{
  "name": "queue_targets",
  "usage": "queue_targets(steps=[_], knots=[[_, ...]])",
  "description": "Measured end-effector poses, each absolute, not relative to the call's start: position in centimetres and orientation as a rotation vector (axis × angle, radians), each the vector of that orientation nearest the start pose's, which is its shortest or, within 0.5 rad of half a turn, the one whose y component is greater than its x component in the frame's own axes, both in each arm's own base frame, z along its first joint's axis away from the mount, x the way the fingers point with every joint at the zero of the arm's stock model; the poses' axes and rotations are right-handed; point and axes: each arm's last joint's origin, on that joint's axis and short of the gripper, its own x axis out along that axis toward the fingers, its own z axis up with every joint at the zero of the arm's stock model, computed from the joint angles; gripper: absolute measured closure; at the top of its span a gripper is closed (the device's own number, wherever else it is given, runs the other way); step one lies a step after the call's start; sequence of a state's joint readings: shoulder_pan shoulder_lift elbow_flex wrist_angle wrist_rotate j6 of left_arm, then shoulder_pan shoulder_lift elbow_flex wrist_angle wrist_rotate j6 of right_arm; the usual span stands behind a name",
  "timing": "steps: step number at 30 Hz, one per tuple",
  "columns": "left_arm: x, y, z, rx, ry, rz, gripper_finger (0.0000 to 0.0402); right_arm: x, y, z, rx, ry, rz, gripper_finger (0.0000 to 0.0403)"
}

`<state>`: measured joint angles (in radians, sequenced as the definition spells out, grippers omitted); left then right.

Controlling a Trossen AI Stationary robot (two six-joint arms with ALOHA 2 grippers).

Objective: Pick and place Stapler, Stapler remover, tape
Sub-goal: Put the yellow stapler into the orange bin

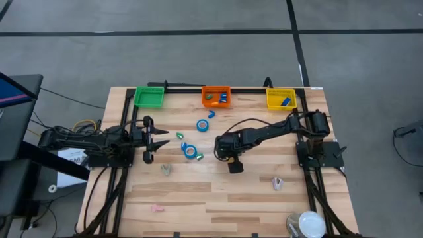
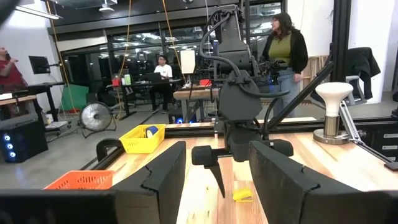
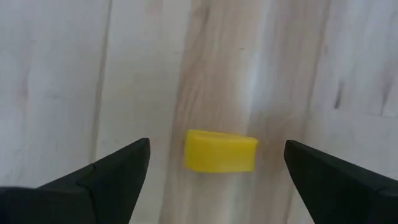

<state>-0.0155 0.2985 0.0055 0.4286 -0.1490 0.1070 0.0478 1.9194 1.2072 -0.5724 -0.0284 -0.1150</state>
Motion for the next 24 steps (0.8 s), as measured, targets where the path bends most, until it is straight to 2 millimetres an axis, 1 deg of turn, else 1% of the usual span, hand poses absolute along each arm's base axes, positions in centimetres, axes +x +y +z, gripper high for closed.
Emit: queue_targets(steps=[4, 6, 9, 15, 24], knots=[[11.5, 0.3, 18.1, 0.096, -0.128, 0.140, 0.0234, 36.2, 1.4, 14.4, -0.117, 1.273, 0.140, 0.0052], [11.5, 0.3, 18.1, 0.096, -0.128, 0.140, 0.0234, 36.3, 1.5, 14.4, -0.127, 1.274, 0.153, 0.0063], [11.5, 0.3, 18.1, 0.096, -0.128, 0.140, 0.0234, 36.3, 1.5, 13.6, -0.125, 1.293, 0.188, 0.0082], [11.5, 0.3, 18.1, 0.096, -0.128, 0.140, 0.0234, 36.5, 1.5, 13.4, -0.108, 1.294, 0.213, 0.0111], [11.5, 0.3, 18.1, 0.096, -0.127, 0.140, 0.0234, 36.4, 1.6, 13.4, -0.114, 1.299, 0.211, 0.0128]])
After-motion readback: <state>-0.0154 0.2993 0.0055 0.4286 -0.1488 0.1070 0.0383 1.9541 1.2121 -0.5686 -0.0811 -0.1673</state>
